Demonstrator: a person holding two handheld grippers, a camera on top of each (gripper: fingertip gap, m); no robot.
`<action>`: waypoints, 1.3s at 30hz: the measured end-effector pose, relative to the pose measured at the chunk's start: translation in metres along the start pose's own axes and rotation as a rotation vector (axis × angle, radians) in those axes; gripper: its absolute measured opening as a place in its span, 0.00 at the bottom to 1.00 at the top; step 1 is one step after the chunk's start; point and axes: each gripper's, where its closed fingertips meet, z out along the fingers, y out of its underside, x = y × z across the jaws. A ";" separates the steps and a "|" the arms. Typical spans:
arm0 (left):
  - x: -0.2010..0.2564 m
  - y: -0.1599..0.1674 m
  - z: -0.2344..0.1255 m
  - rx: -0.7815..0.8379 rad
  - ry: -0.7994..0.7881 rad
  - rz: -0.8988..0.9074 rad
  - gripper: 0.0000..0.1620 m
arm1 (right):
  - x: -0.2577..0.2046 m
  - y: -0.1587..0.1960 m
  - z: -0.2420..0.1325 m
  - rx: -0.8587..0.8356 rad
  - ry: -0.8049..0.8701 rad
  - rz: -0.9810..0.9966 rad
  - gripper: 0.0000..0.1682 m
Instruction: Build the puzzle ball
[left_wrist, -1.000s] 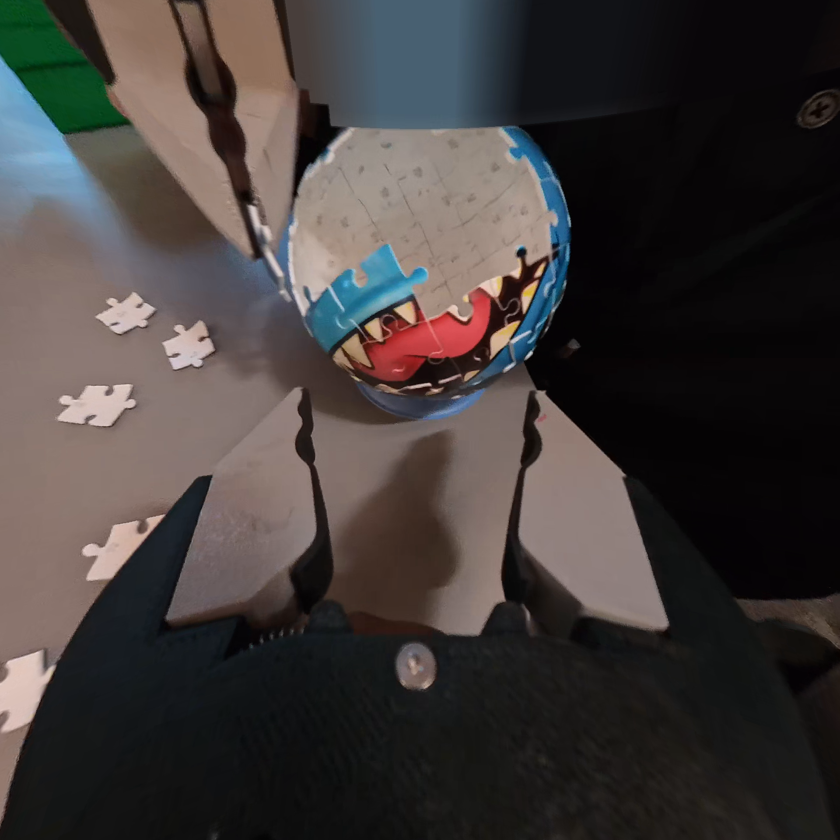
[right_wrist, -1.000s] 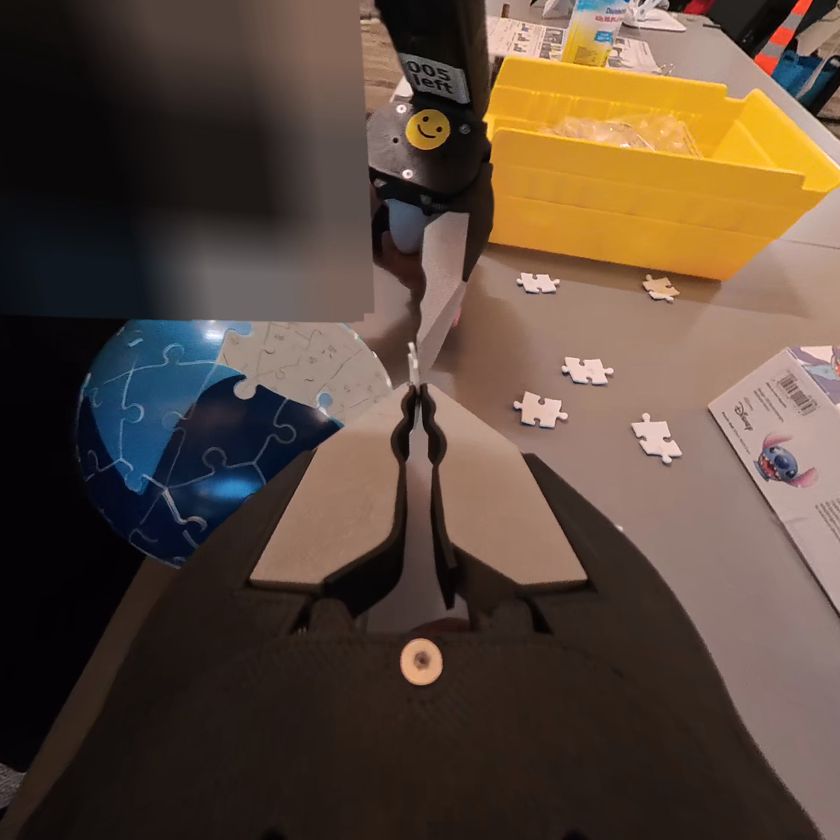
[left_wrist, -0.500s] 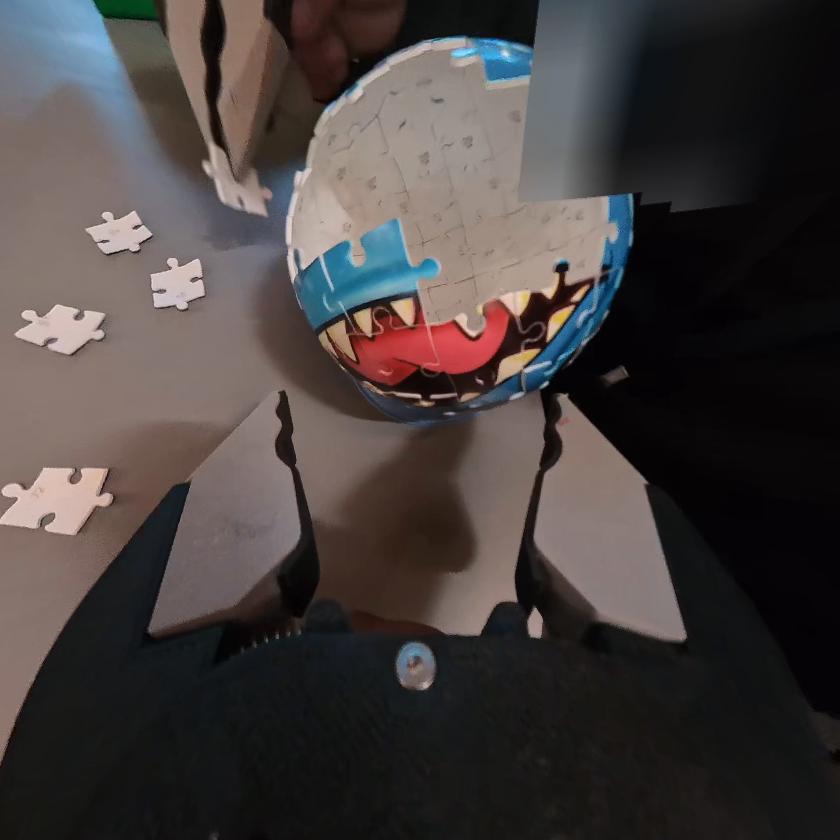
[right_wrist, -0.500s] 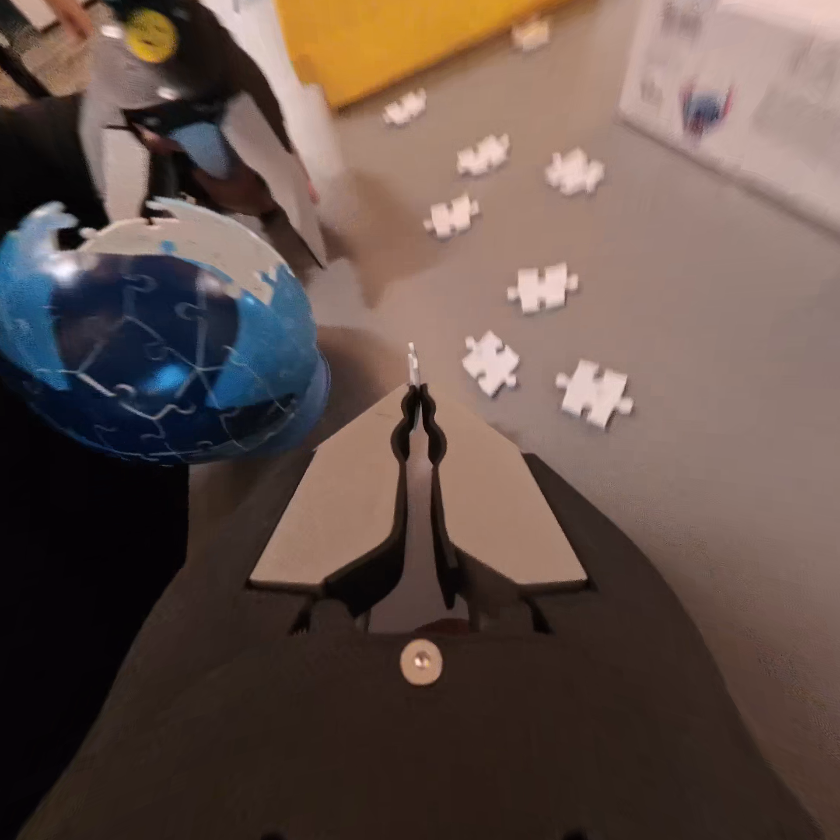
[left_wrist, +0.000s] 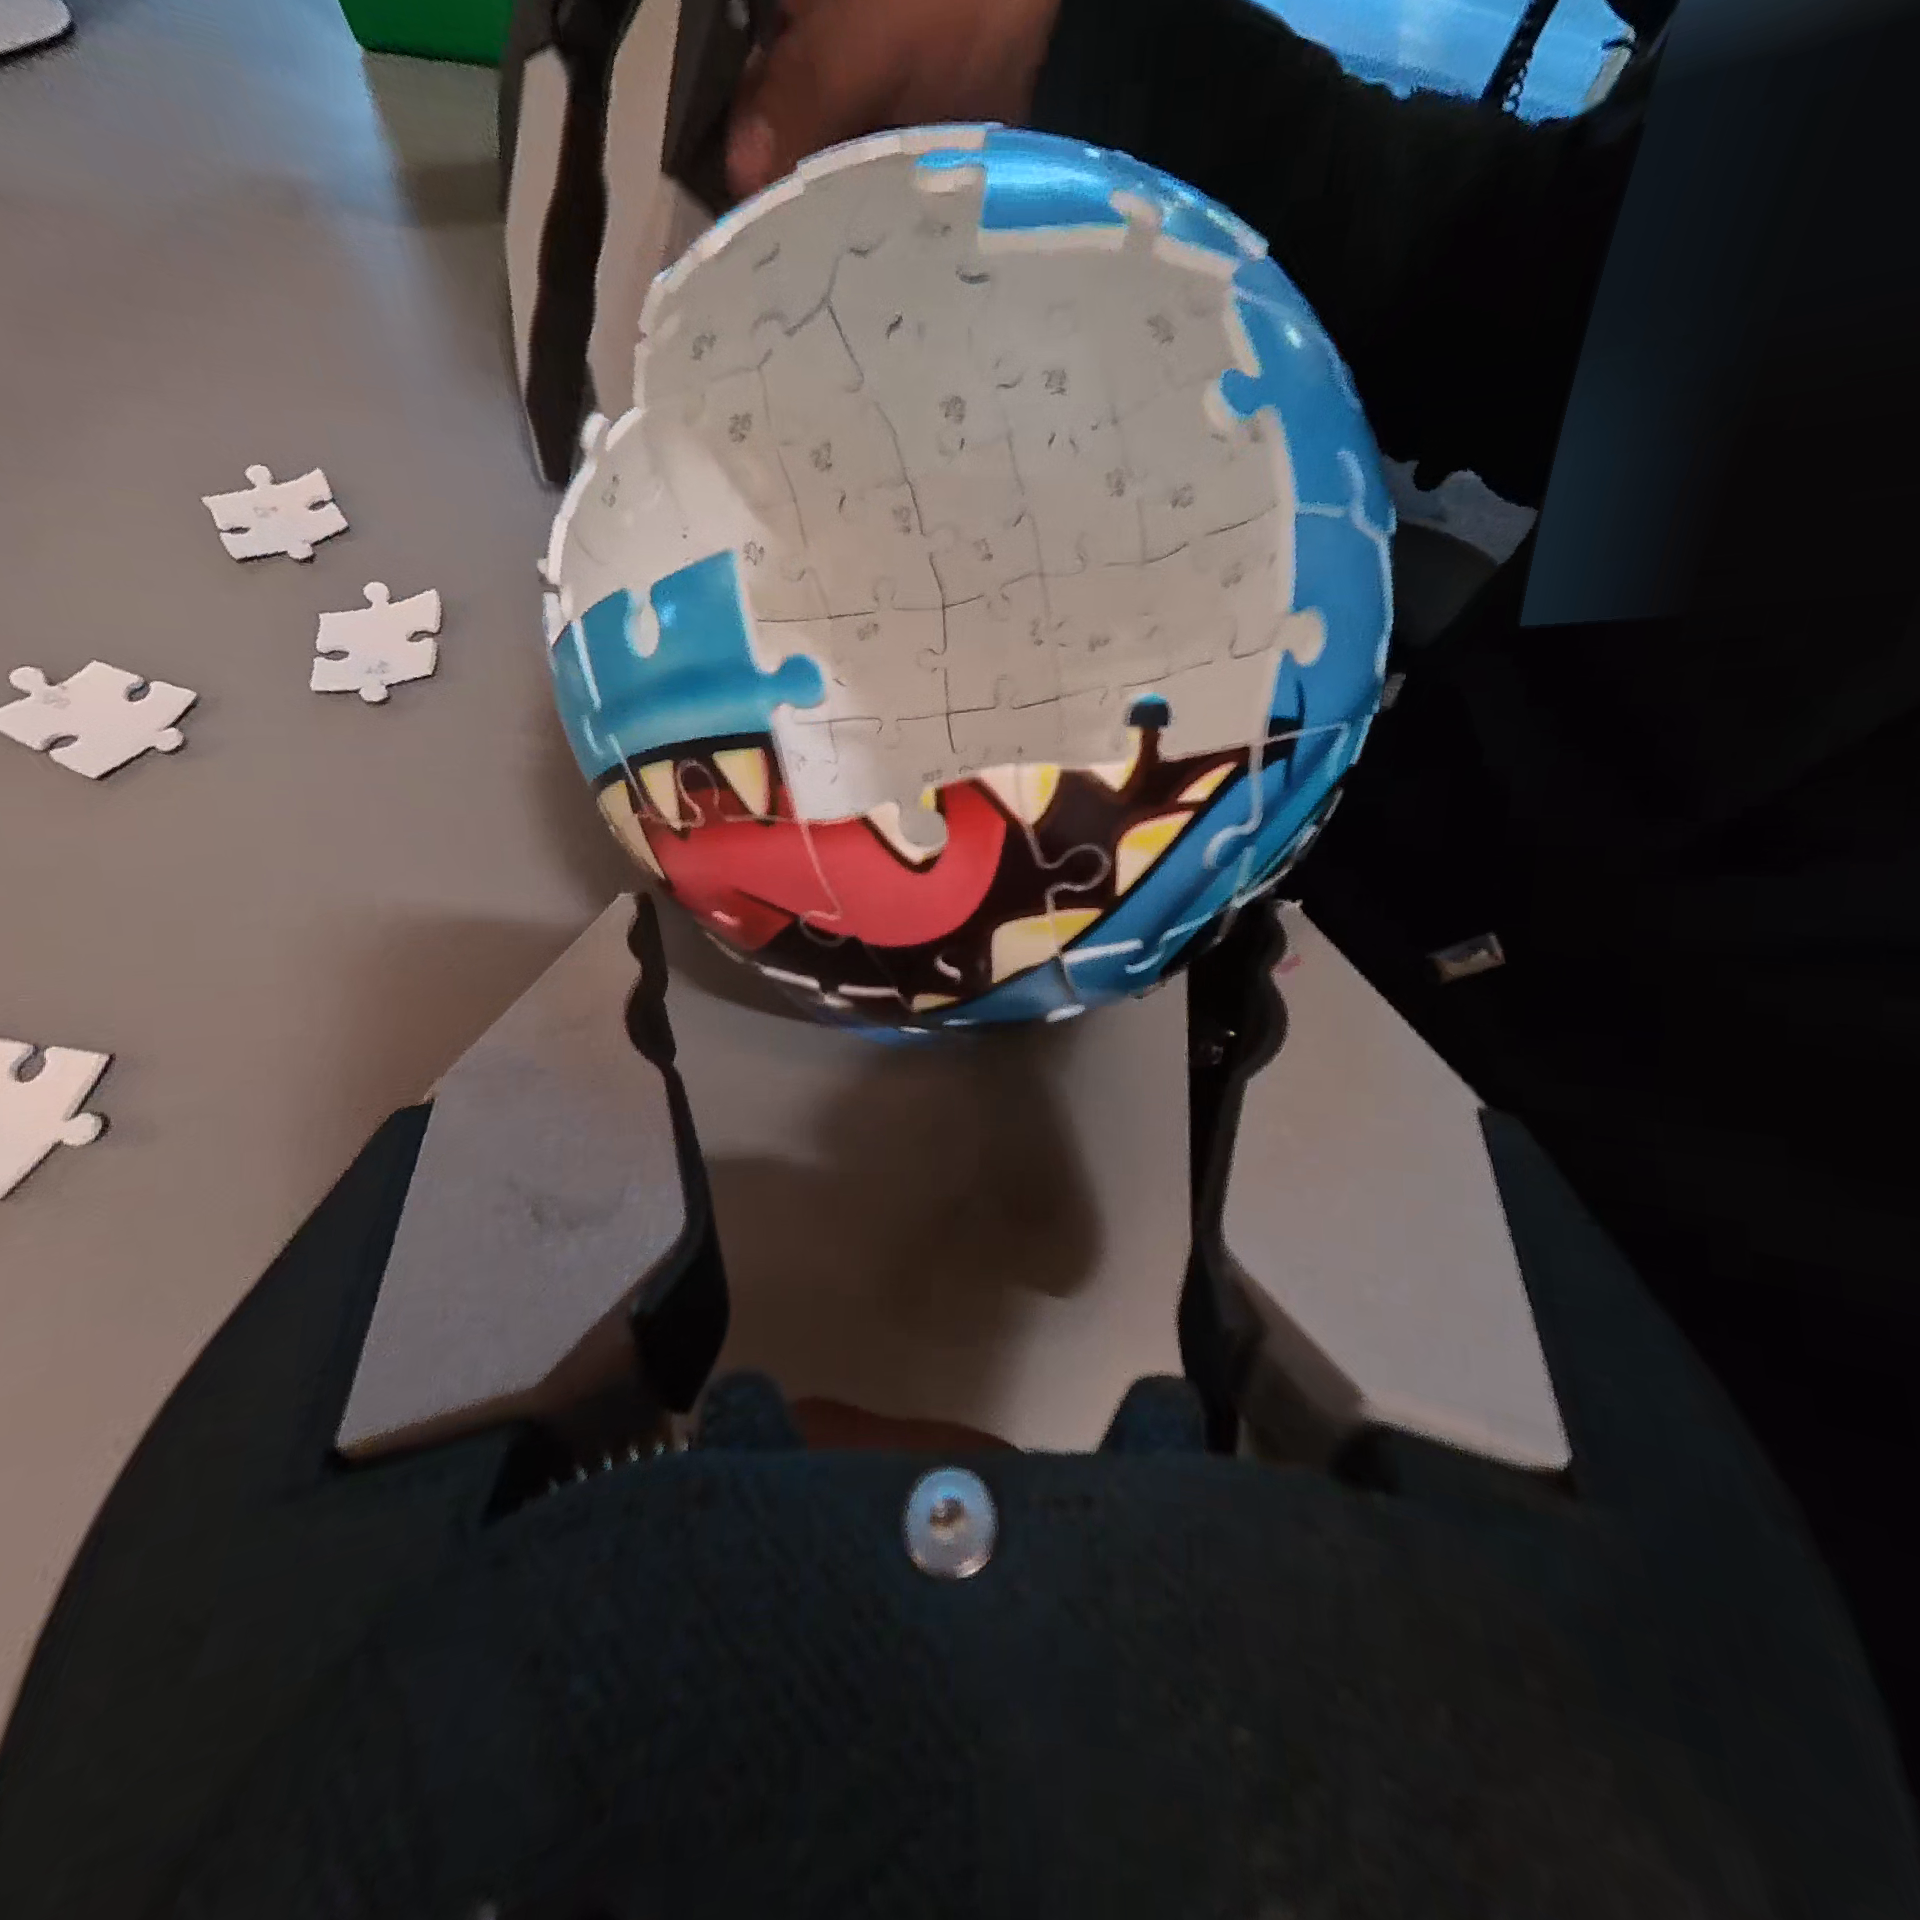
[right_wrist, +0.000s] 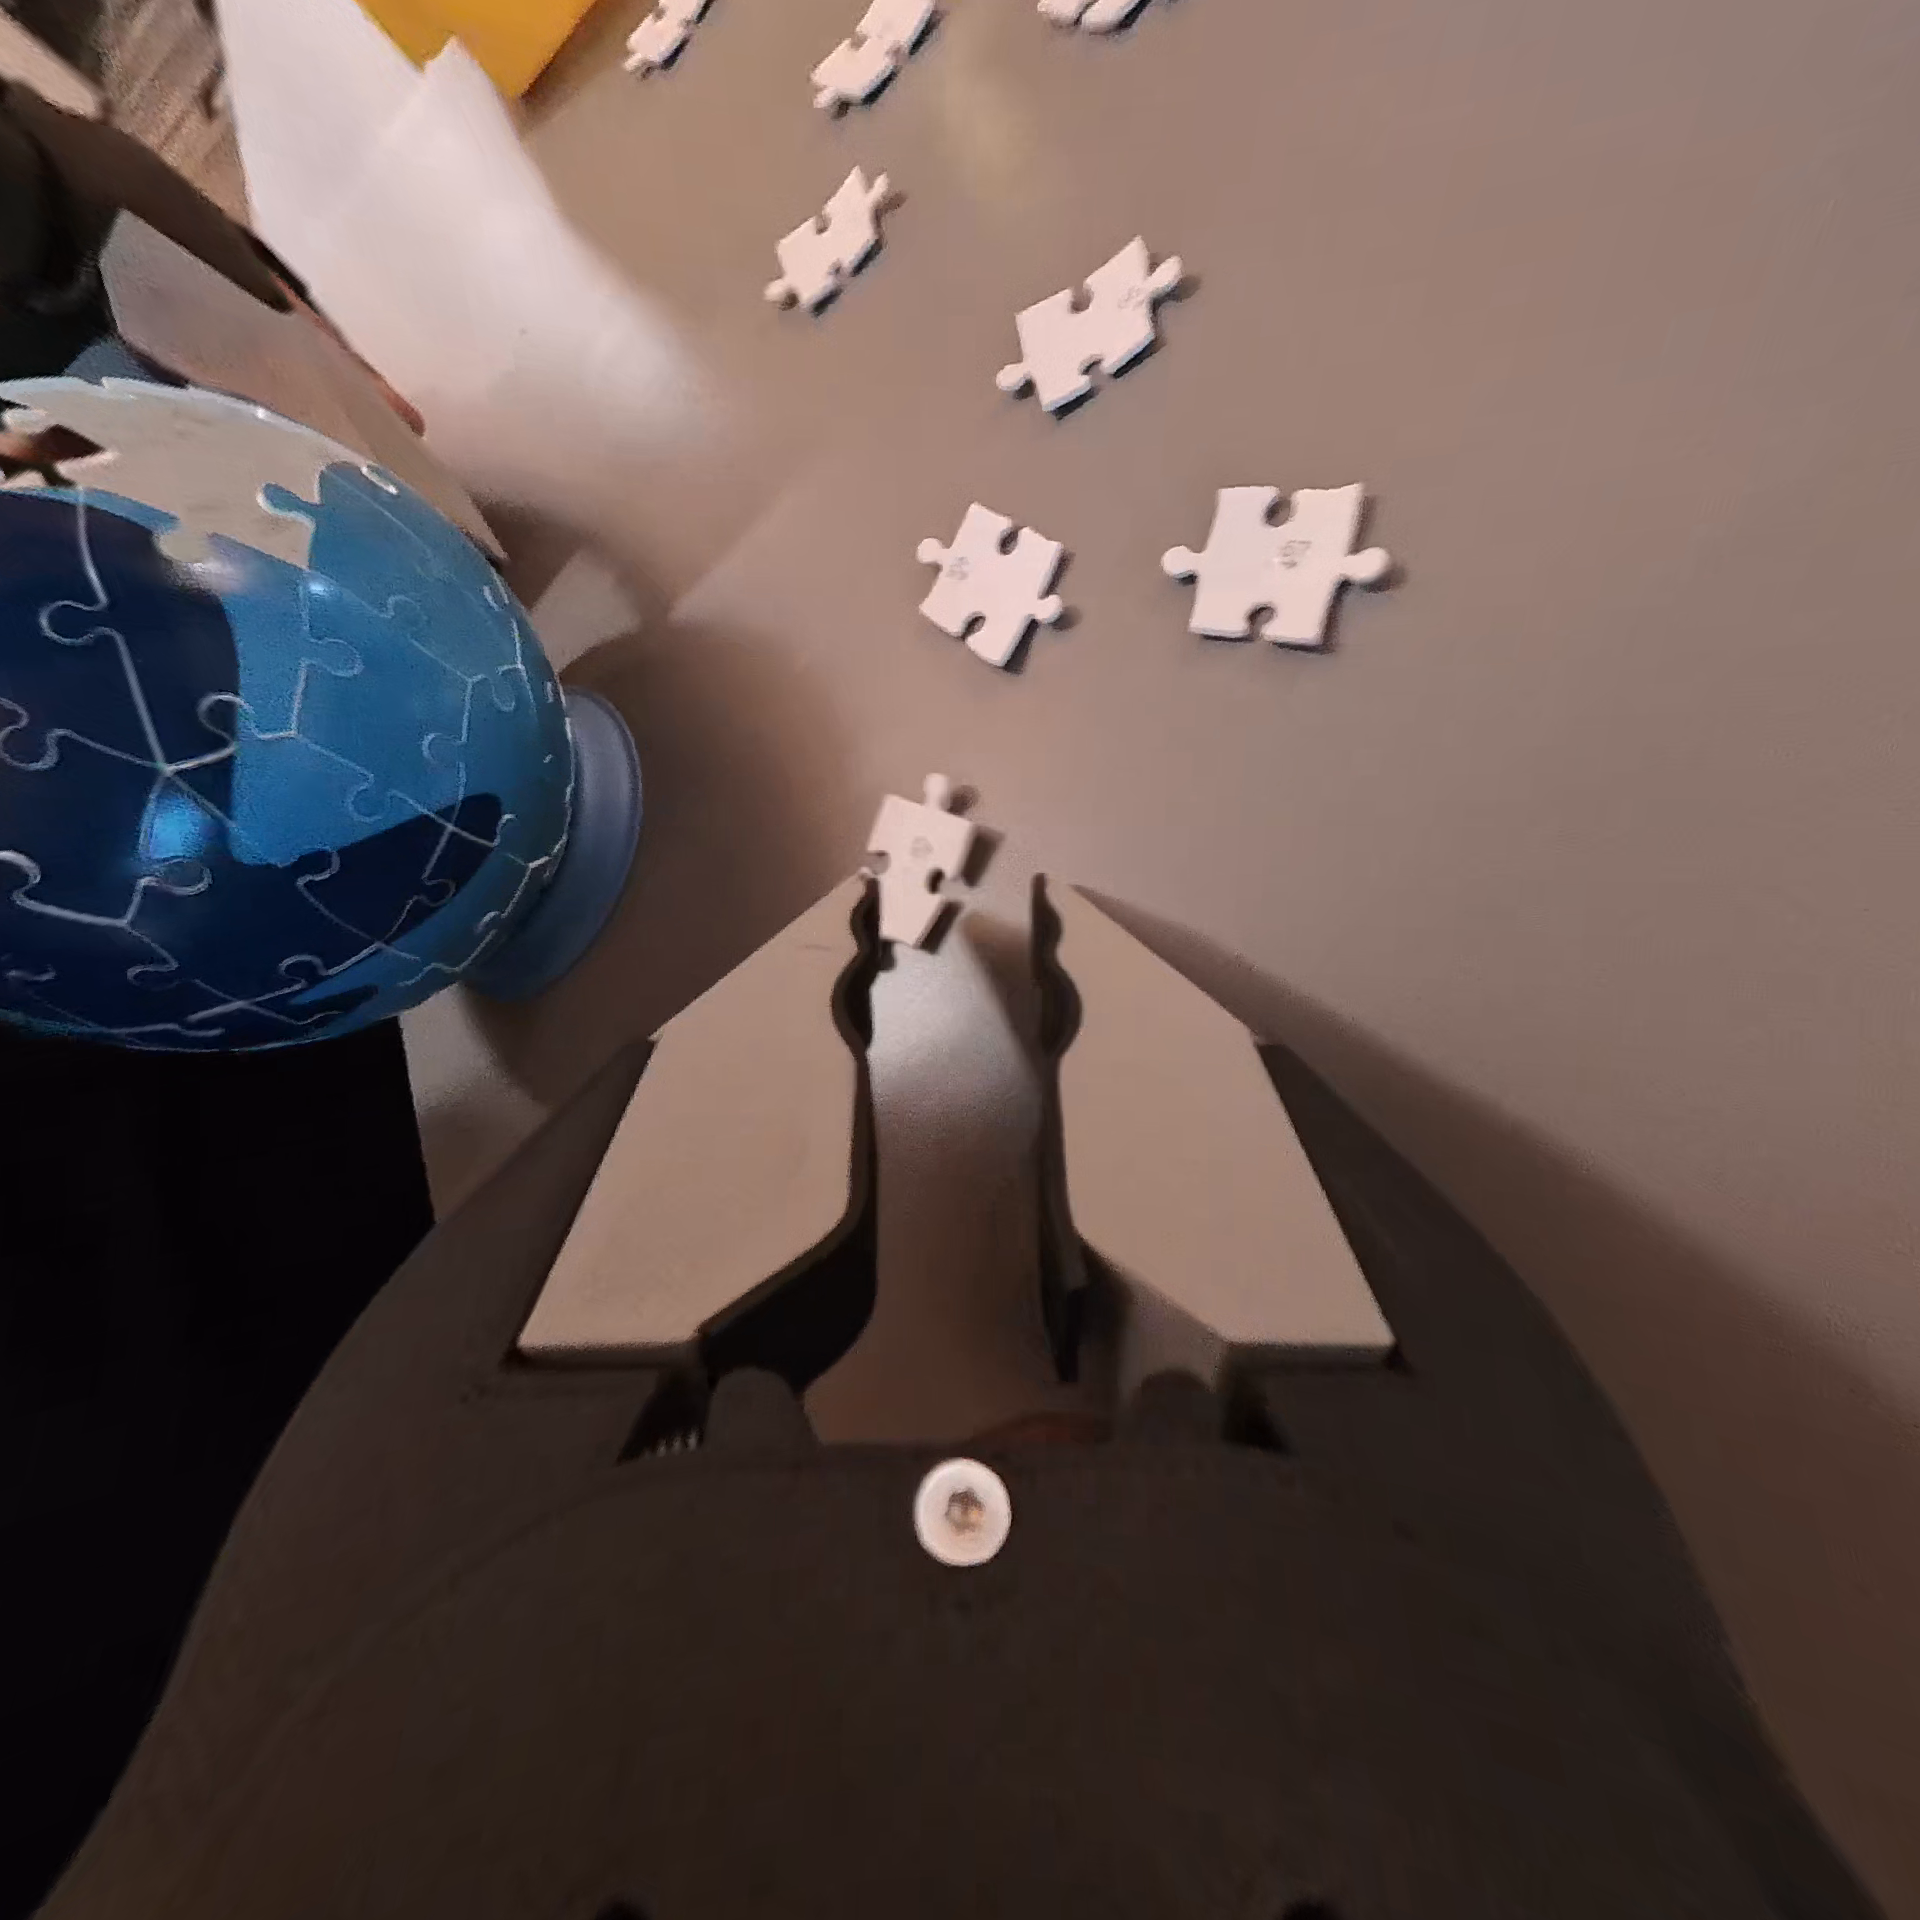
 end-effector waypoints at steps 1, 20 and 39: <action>-0.001 0.001 0.000 0.005 -0.012 -0.007 0.69 | -0.002 -0.004 -0.008 0.030 0.007 -0.002 0.19; -0.006 -0.009 -0.005 -0.018 -0.173 0.153 0.73 | -0.134 -0.006 -0.004 0.111 -0.381 -0.344 0.45; -0.009 -0.011 -0.028 0.029 -0.260 0.274 0.68 | -0.084 0.000 -0.008 0.126 -0.072 -0.546 0.43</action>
